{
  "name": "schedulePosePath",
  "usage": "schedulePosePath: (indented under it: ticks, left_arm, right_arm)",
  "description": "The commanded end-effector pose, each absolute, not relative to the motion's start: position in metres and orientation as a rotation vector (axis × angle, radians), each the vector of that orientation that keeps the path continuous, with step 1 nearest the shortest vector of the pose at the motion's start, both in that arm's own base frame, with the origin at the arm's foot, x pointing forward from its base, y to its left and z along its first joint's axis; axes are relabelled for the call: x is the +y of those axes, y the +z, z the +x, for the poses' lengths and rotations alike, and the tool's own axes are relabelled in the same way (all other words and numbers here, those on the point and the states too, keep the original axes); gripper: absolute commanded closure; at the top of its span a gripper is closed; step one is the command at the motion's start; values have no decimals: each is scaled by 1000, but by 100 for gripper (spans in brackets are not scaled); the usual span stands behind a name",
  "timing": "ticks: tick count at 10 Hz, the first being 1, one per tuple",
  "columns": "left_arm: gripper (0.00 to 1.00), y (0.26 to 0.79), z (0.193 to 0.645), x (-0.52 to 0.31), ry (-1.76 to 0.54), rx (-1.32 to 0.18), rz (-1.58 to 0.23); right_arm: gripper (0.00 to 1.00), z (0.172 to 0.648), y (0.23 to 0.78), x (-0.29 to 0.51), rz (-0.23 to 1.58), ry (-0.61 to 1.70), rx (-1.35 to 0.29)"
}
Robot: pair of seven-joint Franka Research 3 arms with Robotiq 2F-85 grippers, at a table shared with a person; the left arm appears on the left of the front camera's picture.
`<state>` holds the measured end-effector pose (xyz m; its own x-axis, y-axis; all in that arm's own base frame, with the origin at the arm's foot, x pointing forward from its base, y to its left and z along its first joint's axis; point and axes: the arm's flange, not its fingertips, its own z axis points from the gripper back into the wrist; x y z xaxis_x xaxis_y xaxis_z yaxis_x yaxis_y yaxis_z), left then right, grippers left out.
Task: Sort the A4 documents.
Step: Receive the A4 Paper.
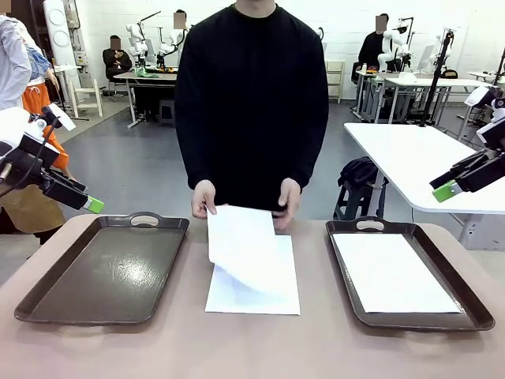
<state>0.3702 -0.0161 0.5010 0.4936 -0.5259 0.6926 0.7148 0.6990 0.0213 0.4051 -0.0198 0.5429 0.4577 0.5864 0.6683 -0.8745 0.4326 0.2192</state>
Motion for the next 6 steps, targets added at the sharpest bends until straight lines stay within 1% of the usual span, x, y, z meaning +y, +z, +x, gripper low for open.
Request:
schedulePosePath:
  ticks: [1, 6]
  left_arm:
    - [0, 499, 371, -13, -770, -738, -297]
    - [0, 499, 371, -13, -770, -738, -297]
  right_arm:
    - [0, 404, 542, -19, 590, 986, -544]
    - [0, 404, 542, -19, 590, 986, -544]
